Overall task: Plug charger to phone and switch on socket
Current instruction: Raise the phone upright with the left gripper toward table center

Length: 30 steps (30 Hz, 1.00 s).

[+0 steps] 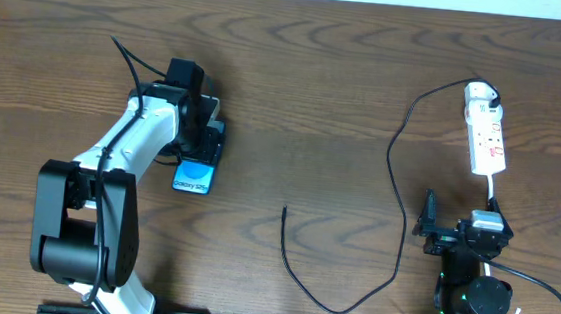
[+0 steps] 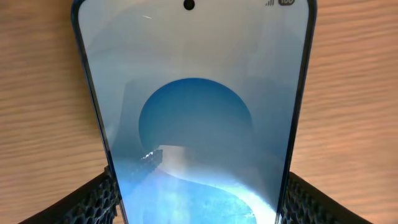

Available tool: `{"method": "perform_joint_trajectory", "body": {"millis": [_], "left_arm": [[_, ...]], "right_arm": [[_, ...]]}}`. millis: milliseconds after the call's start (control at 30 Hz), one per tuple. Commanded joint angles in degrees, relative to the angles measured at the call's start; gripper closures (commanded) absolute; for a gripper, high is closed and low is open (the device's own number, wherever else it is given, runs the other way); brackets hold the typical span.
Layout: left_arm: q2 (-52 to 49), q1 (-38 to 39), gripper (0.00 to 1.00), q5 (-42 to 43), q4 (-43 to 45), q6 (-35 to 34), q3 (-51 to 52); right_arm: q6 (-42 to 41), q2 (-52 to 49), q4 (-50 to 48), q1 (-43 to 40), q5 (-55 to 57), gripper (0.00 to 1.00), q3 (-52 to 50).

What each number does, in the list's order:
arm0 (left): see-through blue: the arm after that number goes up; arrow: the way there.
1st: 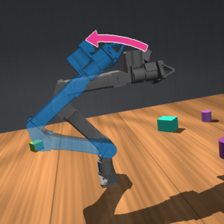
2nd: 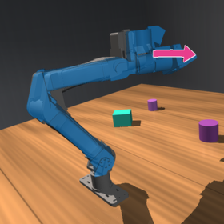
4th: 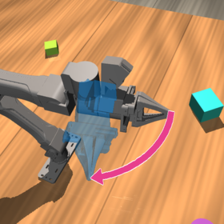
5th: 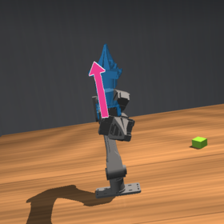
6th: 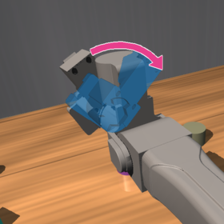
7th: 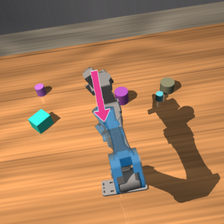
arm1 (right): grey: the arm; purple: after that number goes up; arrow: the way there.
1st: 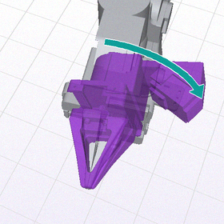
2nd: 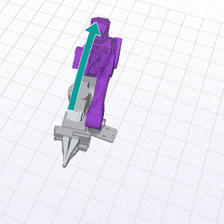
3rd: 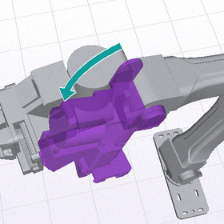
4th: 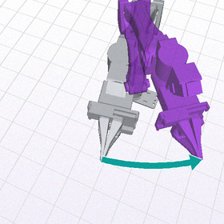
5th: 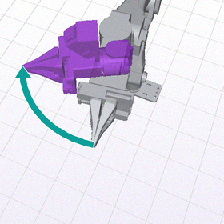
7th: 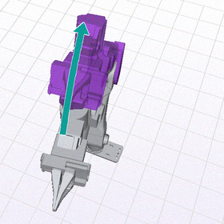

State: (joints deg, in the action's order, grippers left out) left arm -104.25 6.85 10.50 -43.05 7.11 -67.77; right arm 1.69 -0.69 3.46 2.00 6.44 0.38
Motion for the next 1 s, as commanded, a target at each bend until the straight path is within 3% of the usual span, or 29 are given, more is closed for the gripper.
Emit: {"method": "perform_joint_trajectory", "body": {"millis": [0, 367, 867, 967], "left_arm": [[1.2, 0.0, 0.93, 12.0, 0.0, -0.5, -1.7], [1.2, 0.0, 0.93, 48.2, 6.6, -6.0, -1.7], [1.2, 0.0, 0.93, 57.9, 34.7, -59.3, -1.7], [1.2, 0.0, 0.93, 60.5, 39.5, -65.7, -1.7]], "right_arm": [[-0.8, 0.3, 0.2, -0.3, 0.5, 0.01, -0.1], [-0.8, 0.3, 0.2, -0.3, 0.5, 0.01, -0.1], [-0.8, 0.3, 0.2, -0.3, 0.5, 0.01, -0.1], [-0.8, 0.3, 0.2, -0.3, 0.5, 0.01, -0.1]]}}
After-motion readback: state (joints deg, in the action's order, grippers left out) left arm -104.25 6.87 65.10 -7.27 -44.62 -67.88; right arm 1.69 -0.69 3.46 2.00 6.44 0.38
